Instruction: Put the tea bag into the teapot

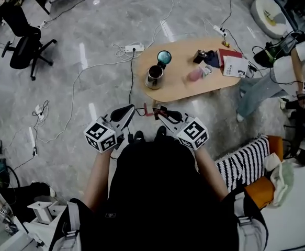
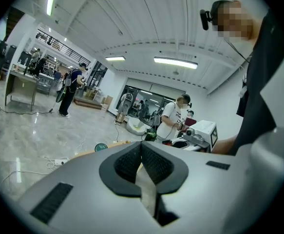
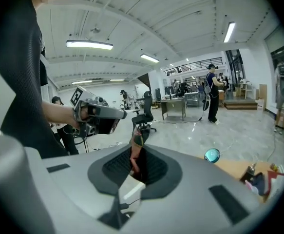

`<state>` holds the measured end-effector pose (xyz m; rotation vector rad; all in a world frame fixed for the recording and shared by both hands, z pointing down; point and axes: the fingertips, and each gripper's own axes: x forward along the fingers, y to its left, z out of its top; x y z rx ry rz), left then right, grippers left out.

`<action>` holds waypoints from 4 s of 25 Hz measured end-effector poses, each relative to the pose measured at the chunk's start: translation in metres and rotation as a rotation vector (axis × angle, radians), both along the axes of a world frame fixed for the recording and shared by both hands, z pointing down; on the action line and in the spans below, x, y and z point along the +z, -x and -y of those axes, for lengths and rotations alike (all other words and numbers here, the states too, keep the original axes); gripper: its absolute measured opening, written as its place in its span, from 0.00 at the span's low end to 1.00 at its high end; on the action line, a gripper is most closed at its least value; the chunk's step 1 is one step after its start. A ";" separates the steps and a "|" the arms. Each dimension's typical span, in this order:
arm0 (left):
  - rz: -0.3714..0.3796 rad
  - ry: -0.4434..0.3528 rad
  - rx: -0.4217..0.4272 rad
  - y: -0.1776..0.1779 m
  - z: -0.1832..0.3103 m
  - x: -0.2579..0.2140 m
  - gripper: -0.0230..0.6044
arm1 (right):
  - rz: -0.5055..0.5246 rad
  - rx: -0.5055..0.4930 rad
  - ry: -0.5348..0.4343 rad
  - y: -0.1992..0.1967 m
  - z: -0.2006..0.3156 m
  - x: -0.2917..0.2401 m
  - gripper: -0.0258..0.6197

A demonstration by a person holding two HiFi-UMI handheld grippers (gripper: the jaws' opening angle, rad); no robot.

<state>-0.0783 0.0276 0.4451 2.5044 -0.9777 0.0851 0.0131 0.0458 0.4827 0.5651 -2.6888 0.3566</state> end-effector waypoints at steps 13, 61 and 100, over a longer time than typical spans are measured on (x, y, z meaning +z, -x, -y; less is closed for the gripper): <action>0.033 0.007 -0.086 -0.048 0.002 0.004 0.05 | 0.020 -0.073 0.031 -0.054 0.014 0.015 0.10; -0.065 0.111 0.316 0.015 0.196 0.036 0.05 | -0.106 0.167 0.143 0.054 0.162 0.065 0.10; 0.012 0.331 0.354 -0.033 0.255 0.130 0.05 | -0.361 -0.025 0.301 0.019 0.285 0.270 0.10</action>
